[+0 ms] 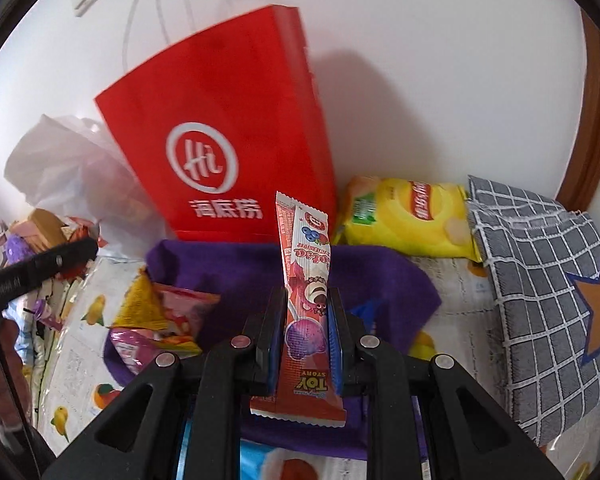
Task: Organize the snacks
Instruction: 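Carry the pink ice-pop packet and red candy packet over the purple towel with both tools, then lower the pink ice-pop packet and red candy packet onto the towel with both tools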
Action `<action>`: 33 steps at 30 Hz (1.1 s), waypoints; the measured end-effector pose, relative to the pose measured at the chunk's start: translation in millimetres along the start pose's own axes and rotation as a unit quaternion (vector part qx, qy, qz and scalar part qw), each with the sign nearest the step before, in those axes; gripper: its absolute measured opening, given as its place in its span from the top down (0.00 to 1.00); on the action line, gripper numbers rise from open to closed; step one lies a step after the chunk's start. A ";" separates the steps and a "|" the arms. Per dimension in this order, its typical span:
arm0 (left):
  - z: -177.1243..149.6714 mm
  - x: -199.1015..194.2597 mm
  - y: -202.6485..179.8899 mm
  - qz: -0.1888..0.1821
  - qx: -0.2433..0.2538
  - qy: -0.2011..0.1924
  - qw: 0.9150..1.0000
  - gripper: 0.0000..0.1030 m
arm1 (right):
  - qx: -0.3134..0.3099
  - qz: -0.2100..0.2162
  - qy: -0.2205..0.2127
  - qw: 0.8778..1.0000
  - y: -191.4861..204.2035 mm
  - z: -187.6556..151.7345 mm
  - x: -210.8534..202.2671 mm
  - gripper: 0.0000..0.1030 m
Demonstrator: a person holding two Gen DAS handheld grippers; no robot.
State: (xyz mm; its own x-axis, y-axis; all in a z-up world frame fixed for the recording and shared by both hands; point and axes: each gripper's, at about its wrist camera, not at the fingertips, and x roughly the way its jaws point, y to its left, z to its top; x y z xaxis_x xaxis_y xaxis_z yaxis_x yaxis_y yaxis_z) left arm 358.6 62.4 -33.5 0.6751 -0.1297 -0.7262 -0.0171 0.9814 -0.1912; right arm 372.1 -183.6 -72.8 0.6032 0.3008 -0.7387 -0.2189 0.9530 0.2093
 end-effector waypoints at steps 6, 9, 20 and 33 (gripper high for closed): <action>-3.4 25.1 5.4 0.001 -0.005 0.035 0.999 0.61 | -0.006 -0.005 0.021 1.000 -3.4 -3.0 15.1 0.81; -3.5 25.1 5.9 0.002 -0.004 0.034 0.999 0.61 | -0.012 0.009 0.034 0.999 1.1 -6.0 23.4 0.81; -4.7 33.7 12.8 -0.002 -0.017 0.051 0.999 0.61 | -0.031 0.011 0.084 0.996 14.1 -18.5 56.9 0.81; -13.2 51.7 1.8 -0.012 -0.010 0.087 0.996 0.61 | -0.041 0.002 0.090 0.995 17.5 -22.4 60.2 0.79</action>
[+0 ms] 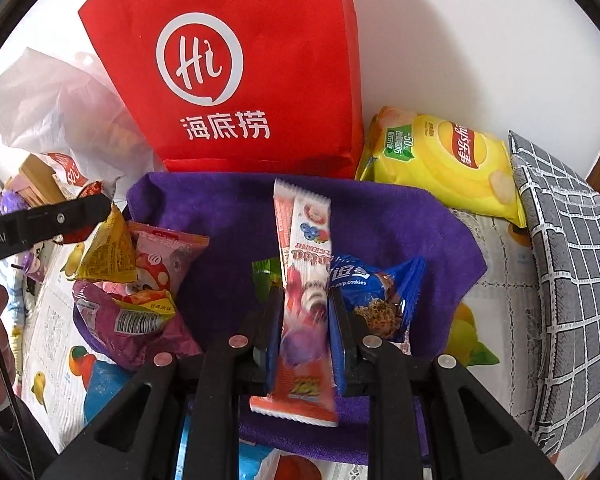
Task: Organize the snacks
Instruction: 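Lower the pink ice-pop packet and red candy packet onto the towel with both tools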
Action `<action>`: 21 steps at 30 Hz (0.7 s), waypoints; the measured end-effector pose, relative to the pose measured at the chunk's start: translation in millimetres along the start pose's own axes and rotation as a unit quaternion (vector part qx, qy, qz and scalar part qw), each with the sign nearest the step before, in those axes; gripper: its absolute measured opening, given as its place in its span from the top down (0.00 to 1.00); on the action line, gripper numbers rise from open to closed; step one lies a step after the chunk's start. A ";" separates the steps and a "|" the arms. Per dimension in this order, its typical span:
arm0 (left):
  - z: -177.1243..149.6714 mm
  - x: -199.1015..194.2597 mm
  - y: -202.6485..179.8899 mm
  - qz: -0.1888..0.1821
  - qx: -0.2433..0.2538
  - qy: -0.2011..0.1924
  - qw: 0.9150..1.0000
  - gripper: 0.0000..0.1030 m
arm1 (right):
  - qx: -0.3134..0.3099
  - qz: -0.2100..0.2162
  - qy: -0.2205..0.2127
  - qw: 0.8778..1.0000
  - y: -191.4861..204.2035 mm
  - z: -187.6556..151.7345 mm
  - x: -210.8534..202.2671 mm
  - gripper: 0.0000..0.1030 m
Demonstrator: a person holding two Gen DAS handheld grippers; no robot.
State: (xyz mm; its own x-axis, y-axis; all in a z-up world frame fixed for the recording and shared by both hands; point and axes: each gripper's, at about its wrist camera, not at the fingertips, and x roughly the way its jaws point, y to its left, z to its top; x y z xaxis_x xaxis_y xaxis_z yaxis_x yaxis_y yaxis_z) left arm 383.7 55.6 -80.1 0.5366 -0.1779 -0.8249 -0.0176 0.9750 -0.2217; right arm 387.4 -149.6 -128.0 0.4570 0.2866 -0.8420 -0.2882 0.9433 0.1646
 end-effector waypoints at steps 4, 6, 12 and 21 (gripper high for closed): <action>-2.9 4.6 -6.7 0.006 0.016 0.008 1.000 0.61 | -0.002 -0.002 0.000 1.000 -1.0 -0.1 -1.2 0.79; -4.2 6.0 -9.5 0.010 0.021 0.010 1.000 0.61 | -0.002 -0.003 0.000 1.000 -1.5 -0.2 -0.6 0.79; -5.4 8.7 -10.9 0.017 0.026 0.018 0.999 0.61 | -0.001 -0.002 0.004 1.000 -1.0 -0.1 0.8 0.79; -7.5 16.3 -13.5 0.033 0.033 0.030 0.998 0.61 | -0.002 -0.001 0.004 1.000 0.2 -0.4 0.4 0.79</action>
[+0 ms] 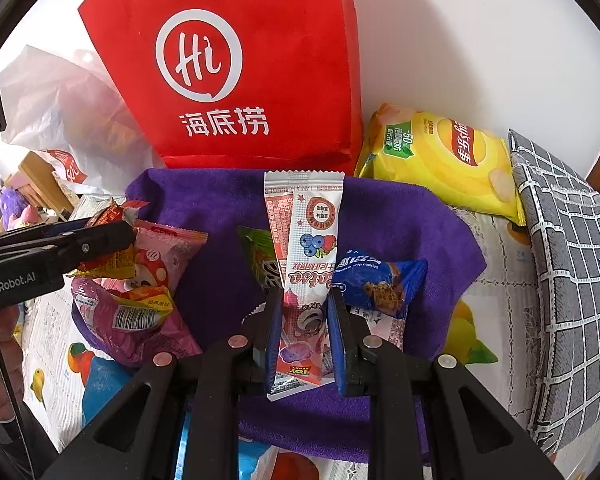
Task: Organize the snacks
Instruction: 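Lower the pink ice-pop packet and red candy packet onto the towel with both tools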
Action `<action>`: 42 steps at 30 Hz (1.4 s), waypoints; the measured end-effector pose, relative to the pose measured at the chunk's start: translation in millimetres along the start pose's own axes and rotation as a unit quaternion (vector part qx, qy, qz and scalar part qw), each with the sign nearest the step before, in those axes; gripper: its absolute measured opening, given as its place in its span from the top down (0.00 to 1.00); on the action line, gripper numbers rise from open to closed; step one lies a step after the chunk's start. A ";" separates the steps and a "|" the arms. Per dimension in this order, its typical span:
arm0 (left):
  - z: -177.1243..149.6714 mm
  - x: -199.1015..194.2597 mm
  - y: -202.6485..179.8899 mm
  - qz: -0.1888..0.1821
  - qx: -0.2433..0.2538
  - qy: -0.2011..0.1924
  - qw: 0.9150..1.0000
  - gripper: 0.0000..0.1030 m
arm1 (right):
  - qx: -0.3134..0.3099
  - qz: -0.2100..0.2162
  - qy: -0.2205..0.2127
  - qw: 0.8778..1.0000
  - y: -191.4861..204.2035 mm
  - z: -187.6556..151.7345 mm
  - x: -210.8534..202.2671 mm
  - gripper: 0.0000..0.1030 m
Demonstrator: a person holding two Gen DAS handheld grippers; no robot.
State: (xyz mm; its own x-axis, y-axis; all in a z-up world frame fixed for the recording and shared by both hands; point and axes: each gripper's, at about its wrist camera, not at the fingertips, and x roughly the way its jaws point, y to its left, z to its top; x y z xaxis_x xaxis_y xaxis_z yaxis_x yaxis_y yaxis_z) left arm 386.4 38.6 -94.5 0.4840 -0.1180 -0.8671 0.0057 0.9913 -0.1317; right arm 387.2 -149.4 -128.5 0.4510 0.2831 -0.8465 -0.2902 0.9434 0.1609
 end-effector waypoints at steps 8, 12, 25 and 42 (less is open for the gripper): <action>-1.3 8.2 1.5 0.002 -0.002 0.015 1.000 0.61 | 0.000 -0.001 0.003 1.000 0.5 0.0 2.5 0.79; -1.8 11.3 0.1 0.002 0.000 0.019 1.000 0.61 | 0.001 0.000 0.003 1.000 0.7 0.0 2.9 0.79; -2.8 21.4 -0.4 0.006 0.001 0.037 0.999 0.60 | 0.002 -0.002 0.008 1.000 1.1 -0.3 8.6 0.79; -2.0 21.1 -1.0 0.007 0.006 0.039 0.999 0.60 | -0.003 -0.010 0.007 1.000 1.1 0.0 6.4 0.78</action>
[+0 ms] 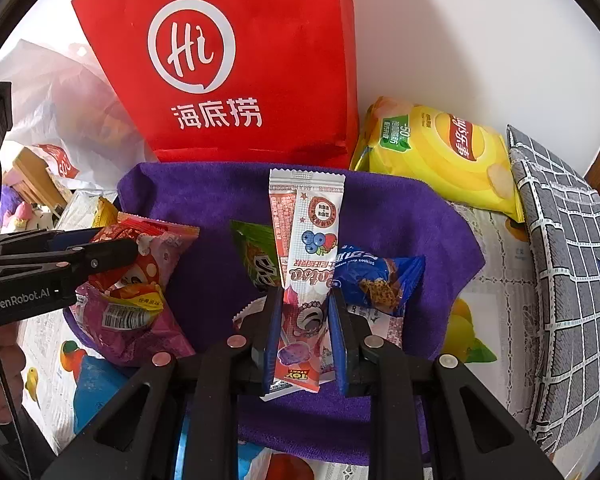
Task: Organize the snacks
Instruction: 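Lower the pink ice-pop packet and red candy packet onto the towel with both tools, then open both tools to release the two packets onto the towel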
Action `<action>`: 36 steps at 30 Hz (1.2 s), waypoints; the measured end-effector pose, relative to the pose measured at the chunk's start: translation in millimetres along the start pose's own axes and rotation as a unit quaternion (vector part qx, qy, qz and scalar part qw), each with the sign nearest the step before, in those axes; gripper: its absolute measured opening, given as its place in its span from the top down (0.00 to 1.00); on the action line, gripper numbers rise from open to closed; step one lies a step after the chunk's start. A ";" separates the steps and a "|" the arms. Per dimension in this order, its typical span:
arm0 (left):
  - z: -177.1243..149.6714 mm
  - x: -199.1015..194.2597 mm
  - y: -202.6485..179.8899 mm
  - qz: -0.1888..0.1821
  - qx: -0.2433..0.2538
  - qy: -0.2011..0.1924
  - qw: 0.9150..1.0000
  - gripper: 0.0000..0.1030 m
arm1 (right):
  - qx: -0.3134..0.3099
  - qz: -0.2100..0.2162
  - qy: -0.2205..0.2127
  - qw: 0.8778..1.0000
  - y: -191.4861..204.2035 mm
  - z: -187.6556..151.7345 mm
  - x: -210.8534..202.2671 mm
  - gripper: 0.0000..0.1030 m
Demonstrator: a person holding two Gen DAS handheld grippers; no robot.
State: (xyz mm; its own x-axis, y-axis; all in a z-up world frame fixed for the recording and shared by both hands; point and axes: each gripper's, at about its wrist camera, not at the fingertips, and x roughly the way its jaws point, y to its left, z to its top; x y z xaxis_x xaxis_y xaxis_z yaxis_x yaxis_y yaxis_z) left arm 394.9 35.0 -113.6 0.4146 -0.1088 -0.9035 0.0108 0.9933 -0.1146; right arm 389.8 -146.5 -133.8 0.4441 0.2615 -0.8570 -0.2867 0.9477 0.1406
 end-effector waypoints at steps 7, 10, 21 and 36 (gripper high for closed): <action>0.0 -4.2 0.2 -0.001 0.002 -0.004 1.000 0.55 | -0.004 -0.003 0.006 1.000 2.9 -0.1 5.5 0.78; 0.3 -7.7 1.7 -0.005 0.000 -0.009 1.000 0.52 | -0.001 -0.003 0.008 1.000 2.8 0.6 7.4 0.78; 1.8 -24.7 6.0 -0.023 -0.004 -0.035 0.999 0.40 | -0.009 -0.005 0.008 1.000 4.8 -0.7 9.5 0.70; 4.3 -41.4 15.5 -0.016 -0.017 -0.052 0.998 0.29 | 0.003 0.019 -0.040 0.999 11.1 4.5 -25.0 0.47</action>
State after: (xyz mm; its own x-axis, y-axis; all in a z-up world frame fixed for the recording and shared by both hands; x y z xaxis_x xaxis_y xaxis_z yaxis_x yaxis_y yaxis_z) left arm 381.7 55.1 -76.2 0.5065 -0.1338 -0.8518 -0.0051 0.9874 -0.1581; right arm 379.3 -141.7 -108.7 0.4992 0.3111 -0.8087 -0.3001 0.9376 0.1754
